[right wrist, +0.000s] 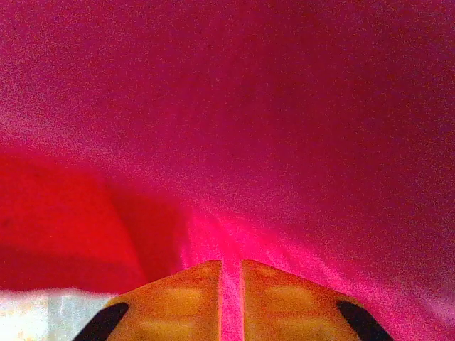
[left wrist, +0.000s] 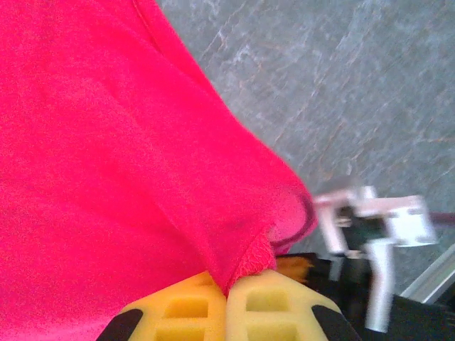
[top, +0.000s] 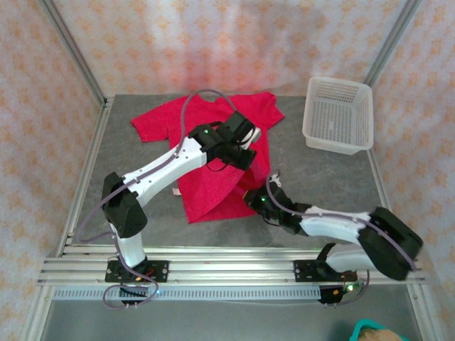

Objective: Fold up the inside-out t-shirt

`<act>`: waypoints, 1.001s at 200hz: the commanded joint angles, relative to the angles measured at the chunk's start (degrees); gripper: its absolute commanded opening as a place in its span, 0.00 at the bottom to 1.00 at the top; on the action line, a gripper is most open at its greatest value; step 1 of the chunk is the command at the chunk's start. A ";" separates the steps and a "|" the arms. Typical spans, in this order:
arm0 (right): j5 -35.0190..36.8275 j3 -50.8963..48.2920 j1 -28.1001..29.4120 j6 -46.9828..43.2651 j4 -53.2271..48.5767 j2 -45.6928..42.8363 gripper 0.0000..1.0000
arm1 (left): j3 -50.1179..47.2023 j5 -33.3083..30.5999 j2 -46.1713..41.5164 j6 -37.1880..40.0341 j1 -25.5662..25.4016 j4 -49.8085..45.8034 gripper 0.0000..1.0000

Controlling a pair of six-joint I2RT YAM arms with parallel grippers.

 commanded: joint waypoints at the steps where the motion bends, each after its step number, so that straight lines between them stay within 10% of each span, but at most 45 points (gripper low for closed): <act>1: 11.40 3.76 -0.16 -0.66 16.84 7.34 0.08 | 4.58 1.89 0.56 -5.00 0.47 -4.44 0.00; 48: 18.19 4.92 -13.81 -5.24 -2.36 0.80 0.05 | 11.41 4.41 1.45 -7.29 0.73 -6.30 0.00; 101: 5.35 12.17 -34.86 -16.14 -19.04 -0.02 0.03 | 16.82 8.88 10.03 -9.67 0.73 -3.19 0.00; 142: -6.39 15.70 -32.59 -16.31 -26.51 0.38 0.06 | 25.59 11.96 16.85 -13.06 2.33 -3.17 0.00; 200: -4.59 4.76 -20.58 -11.39 -24.19 -11.50 0.02 | 34.28 13.89 21.91 -15.99 3.74 -4.42 0.00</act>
